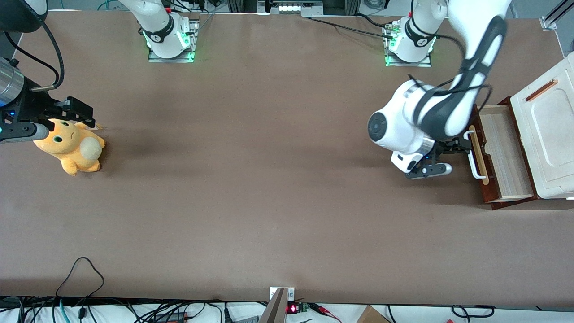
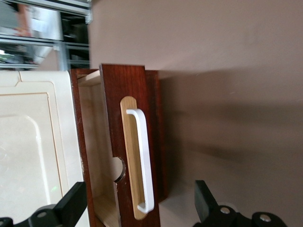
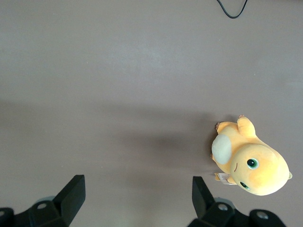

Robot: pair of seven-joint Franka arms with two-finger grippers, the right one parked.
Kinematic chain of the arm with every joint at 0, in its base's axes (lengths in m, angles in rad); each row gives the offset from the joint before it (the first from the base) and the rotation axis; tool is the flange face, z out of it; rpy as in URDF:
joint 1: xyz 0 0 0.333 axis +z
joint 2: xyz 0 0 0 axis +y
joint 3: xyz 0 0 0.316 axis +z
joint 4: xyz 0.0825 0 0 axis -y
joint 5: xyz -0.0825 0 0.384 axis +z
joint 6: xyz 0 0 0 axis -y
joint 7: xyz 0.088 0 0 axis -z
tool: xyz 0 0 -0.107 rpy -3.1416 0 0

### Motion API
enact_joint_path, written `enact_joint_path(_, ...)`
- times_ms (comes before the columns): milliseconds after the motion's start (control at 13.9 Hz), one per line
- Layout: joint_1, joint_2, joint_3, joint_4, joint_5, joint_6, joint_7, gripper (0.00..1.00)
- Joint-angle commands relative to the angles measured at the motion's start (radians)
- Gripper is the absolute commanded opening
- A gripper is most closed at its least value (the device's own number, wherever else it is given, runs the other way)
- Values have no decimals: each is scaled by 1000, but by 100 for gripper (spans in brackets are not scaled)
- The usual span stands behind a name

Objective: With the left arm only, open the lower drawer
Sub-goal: 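Pull the handle with the left gripper, sliding the drawer outward, then open the left gripper and lift it off the handle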

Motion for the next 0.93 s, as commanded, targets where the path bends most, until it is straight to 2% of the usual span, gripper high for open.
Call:
enact_joint_path(0,9,-53,34,114,-206,12,180,100)
enact_joint_path(144,19,-109,82,154,-364,15,288,100)
enact_joint_path(431,22,-206,250,193,-802,17,479,100)
enact_joint_path(503,22,-220,284,193,-865,17,507,100)
enact_joint_path(575,22,-232,307,191,-892,17,526,100)
enact_joint_path(863,24,-295,315,168,-890,43,574,100)
